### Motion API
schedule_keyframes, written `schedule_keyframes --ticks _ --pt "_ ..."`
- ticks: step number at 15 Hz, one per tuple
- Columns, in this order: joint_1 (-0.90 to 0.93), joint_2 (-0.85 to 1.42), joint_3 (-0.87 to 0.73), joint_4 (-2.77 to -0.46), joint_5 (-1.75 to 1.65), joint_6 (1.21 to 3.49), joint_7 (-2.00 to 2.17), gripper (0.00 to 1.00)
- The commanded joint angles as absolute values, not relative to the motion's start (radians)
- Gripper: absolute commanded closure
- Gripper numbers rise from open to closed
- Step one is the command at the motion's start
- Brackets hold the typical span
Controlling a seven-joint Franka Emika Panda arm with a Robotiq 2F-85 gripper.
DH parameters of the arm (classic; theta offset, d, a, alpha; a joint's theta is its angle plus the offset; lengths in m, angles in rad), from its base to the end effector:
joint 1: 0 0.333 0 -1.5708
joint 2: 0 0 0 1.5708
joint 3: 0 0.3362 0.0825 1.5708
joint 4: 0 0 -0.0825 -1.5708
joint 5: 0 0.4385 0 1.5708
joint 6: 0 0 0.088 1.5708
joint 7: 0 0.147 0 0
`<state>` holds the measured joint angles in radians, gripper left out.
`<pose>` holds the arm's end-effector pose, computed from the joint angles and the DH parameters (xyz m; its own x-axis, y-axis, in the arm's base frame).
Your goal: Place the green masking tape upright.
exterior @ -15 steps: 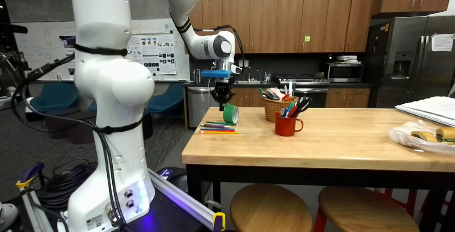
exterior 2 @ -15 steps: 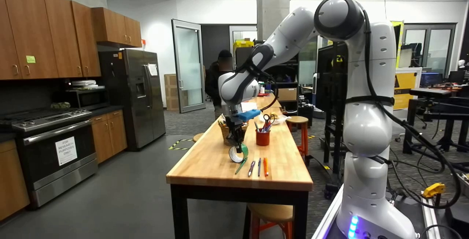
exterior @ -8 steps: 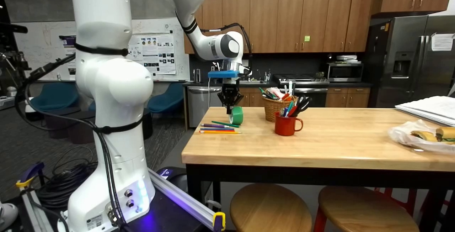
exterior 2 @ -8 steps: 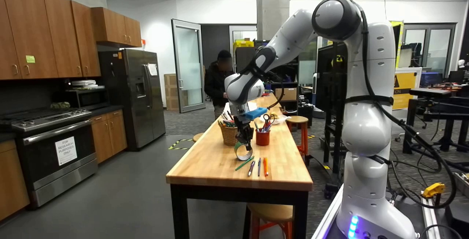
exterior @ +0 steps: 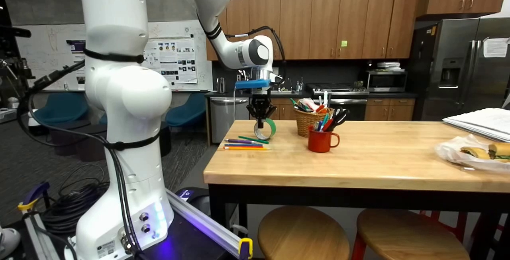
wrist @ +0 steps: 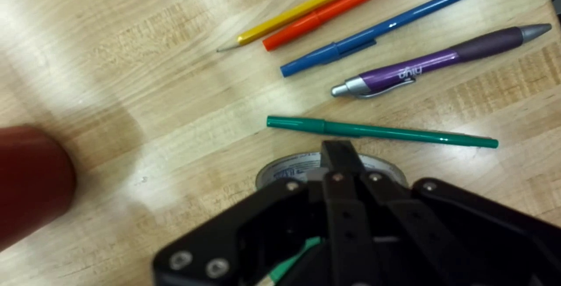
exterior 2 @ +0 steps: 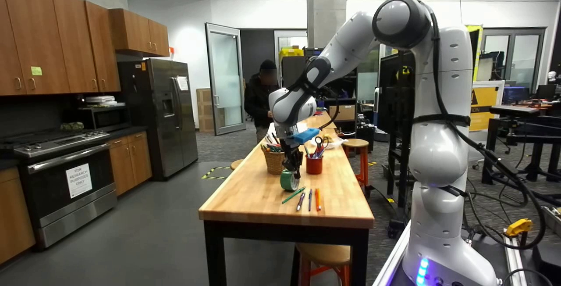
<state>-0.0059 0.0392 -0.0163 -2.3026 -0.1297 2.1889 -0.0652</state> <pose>0.5323 -0.0208 0.2610 0.9798 0.1176 -0.1616 0.1322 -0.9877 0.0830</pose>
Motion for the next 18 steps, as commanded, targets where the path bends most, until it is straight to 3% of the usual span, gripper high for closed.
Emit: schedule_keyframes --ticks 1,18 --pt "-0.002 0.06 -0.01 -2.3 -0.158 2.24 -0.047 1.0" --pt "0.003 0.0 -0.005 -2.338 -0.173 2.193 -0.046 1.0"
